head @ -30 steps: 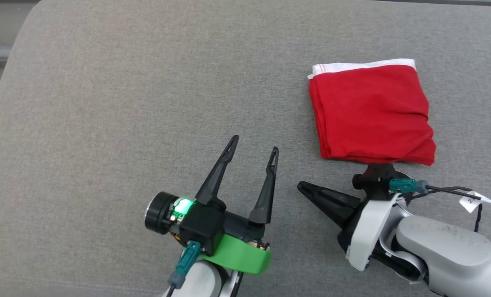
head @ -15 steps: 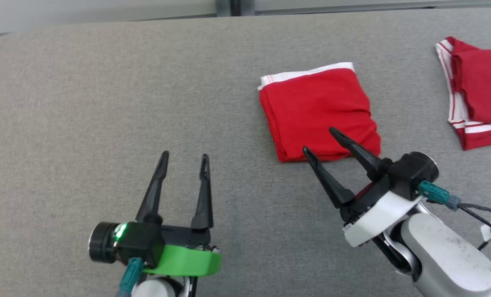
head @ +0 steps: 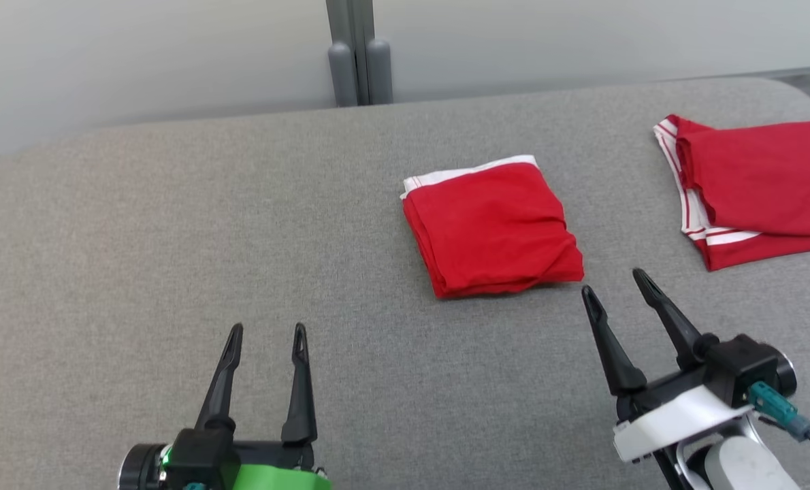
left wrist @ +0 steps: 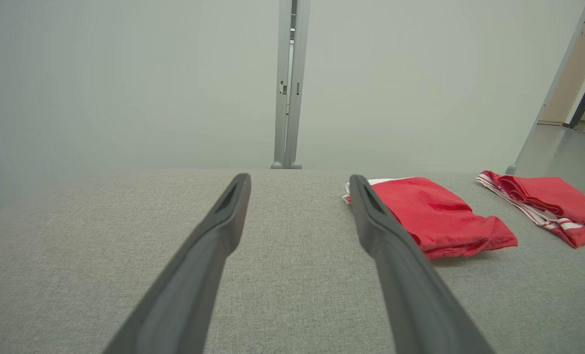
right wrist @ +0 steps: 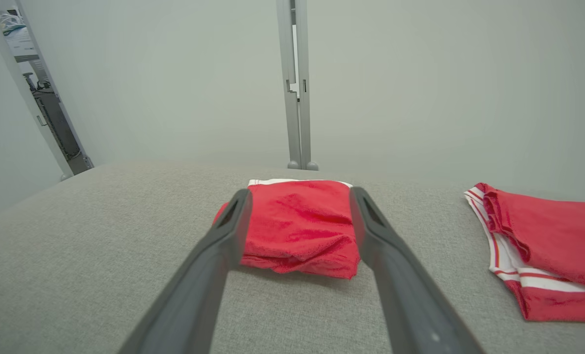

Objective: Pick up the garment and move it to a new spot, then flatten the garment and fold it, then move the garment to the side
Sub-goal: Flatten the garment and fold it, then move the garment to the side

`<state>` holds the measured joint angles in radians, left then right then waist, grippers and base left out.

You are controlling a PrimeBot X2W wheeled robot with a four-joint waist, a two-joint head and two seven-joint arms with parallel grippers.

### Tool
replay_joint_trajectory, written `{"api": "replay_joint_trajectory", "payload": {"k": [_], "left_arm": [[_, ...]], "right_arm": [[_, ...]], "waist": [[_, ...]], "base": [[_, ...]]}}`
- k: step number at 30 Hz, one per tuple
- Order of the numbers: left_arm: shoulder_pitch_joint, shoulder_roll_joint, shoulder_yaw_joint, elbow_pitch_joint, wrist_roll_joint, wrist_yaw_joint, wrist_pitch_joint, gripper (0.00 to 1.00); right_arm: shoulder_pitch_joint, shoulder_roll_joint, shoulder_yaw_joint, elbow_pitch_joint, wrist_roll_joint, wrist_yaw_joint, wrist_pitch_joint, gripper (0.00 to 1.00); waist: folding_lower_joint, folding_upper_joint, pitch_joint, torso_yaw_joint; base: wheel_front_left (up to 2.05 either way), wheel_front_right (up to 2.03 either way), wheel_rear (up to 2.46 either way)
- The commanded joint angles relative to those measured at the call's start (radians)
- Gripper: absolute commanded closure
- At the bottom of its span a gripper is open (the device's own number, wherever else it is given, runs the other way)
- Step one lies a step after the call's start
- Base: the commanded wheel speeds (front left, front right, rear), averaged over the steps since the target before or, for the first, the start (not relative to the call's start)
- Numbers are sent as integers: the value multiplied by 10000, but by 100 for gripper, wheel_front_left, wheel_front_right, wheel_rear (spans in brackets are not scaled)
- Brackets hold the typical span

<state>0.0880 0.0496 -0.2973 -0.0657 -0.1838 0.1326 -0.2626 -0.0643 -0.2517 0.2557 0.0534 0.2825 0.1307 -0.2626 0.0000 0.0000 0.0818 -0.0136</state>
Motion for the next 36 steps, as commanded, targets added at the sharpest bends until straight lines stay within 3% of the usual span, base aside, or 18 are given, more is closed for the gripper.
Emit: {"api": "replay_joint_trajectory", "payload": {"k": [1,12,36], "left_arm": [[257,23,103,-2,70,110,-24,0],[772,21,472,137,330,99,-24,0],[839,21,445,389,400,192,-24,0]], "right_arm": [[262,132,-95,-93,-124,-4,-21,0],[846,580,-378,-87,-359,-4,-21,0],[898,733,-644,-81,-396,-4,-22,0]], "waist": [[0,0,-485,-132],[0,0,-767,-216],[0,0,-699,285]], "base": [[0,0,0],[0,0,0],[0,0,0]]}}
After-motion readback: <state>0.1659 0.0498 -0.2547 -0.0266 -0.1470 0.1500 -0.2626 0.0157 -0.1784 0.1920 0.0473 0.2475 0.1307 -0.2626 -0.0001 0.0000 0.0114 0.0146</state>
